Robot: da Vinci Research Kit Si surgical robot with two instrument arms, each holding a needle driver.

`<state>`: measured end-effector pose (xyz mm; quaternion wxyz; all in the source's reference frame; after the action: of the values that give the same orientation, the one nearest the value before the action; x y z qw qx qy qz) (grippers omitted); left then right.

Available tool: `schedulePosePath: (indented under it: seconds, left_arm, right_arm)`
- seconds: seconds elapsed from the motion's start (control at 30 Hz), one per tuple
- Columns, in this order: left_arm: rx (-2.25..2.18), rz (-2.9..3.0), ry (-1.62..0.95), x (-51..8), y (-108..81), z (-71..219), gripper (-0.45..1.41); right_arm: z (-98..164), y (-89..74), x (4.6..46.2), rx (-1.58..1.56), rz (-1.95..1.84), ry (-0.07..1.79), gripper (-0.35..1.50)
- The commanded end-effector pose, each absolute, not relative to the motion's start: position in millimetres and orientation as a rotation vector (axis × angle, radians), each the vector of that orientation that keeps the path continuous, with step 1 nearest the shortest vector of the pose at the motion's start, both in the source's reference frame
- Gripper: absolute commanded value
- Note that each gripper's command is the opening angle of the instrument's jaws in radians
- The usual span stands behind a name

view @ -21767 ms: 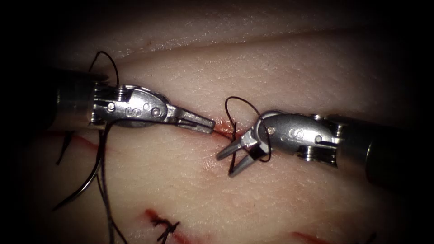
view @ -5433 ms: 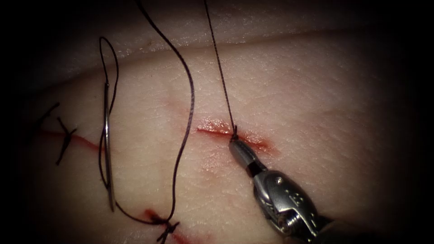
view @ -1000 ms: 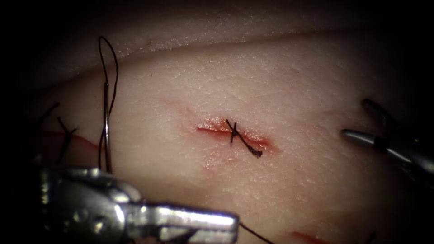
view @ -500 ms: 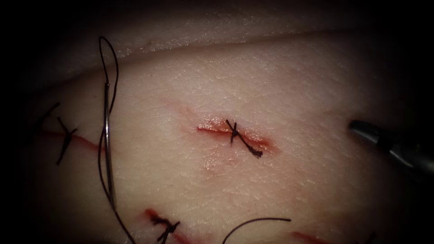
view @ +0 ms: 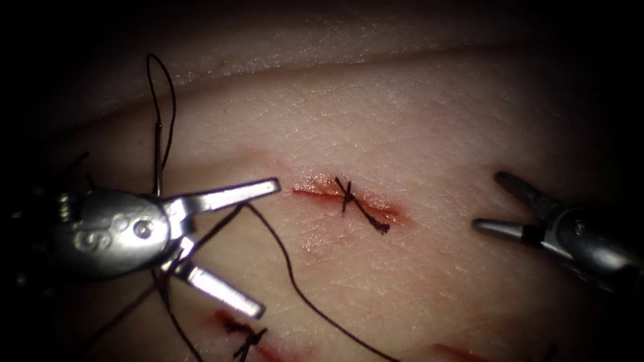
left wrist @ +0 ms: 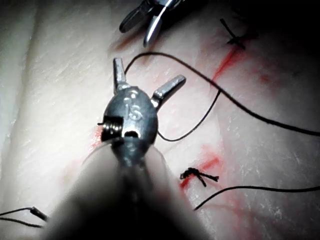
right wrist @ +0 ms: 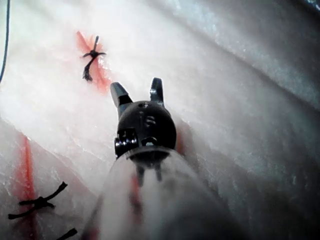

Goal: Wound Closure

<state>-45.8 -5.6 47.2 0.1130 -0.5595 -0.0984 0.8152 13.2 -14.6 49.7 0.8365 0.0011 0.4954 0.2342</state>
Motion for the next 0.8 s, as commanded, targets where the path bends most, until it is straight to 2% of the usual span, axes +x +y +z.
schedulePosePath:
  seconds: [0.03,0.2,0.3,0.4,0.53,0.6,0.73,0.8]
  left_arm:
    - [-1.616,2.412,-0.288,-47.3,-5.3,48.2,0.76]
    - [-1.53,2.526,-0.331,-48.7,-6.2,51.6,0.72]
    - [-1.498,2.544,-0.386,-47.6,-7.1,53.4,0.54]
    - [-1.464,2.55,-0.433,-45.6,-7.0,54.9,0.54]
    - [-1.374,2.593,-0.48,-42.3,-6.8,57.3,0.61]
    - [-1.319,2.627,-0.51,-40.6,-7.4,58.7,0.71]
    - [-1.268,2.651,-0.541,-37.8,-8.8,60.4,0.74]
    - [-1.254,2.639,-0.569,-35.3,-9.5,61.2,0.89]
  right_arm:
    - [50.0,-14.4,14.1,0.001,0.493,1.052,0.59]
    - [49.9,-14.7,14.0,0.0,0.47,1.046,0.59]
    - [50.0,-14.8,14.1,0.0,0.463,1.042,0.59]
    - [50.0,-14.9,14.5,-0.003,0.457,1.037,0.59]
    - [50.3,-15.3,15.3,0.009,0.445,1.032,0.59]
    - [50.4,-15.6,15.4,0.014,0.439,1.029,0.59]
    - [50.4,-15.8,15.4,0.019,0.433,1.025,0.57]
    - [50.4,-15.9,15.4,0.019,0.433,1.025,0.56]
